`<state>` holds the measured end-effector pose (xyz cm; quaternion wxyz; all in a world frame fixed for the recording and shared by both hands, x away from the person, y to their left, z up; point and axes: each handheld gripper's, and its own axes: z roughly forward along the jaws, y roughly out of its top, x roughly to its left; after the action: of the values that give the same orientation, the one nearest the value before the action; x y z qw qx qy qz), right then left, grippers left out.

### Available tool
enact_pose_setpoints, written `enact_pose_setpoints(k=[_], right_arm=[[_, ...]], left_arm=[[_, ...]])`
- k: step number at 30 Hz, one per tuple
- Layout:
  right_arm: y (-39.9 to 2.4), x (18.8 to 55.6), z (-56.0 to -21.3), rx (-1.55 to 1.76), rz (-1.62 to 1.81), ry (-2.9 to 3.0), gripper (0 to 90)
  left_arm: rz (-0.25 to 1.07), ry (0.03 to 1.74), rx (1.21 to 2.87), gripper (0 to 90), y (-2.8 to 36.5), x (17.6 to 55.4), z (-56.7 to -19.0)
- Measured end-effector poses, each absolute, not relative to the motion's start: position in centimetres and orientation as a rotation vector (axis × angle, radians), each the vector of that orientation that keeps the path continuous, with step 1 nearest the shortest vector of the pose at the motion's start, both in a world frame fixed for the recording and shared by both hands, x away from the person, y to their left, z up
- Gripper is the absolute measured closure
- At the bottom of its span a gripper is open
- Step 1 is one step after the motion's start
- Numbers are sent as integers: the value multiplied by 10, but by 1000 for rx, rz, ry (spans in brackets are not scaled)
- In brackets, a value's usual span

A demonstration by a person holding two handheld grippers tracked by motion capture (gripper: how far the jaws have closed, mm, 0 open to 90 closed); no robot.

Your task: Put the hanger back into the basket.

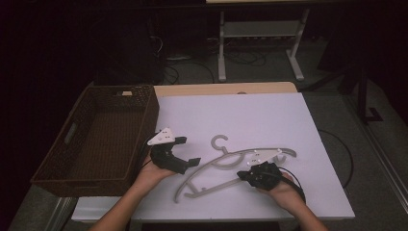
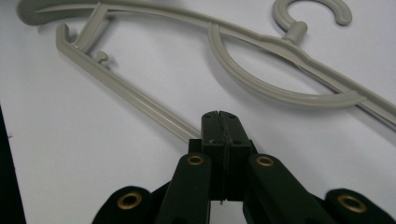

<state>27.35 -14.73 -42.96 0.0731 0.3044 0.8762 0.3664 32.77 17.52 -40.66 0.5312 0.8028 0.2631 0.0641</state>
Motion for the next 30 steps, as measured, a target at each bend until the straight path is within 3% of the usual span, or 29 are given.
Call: enact_pose_setpoints(k=[21, 30], right_arm=[[-141, 273, -438, 876, 982, 2668, 894], [-140, 273, -439, 863, 973, 2666, 896]], left_arm=[[147, 634, 1927, 0, 174, 328, -408], [102, 648, 2006, 0, 167, 331, -414]])
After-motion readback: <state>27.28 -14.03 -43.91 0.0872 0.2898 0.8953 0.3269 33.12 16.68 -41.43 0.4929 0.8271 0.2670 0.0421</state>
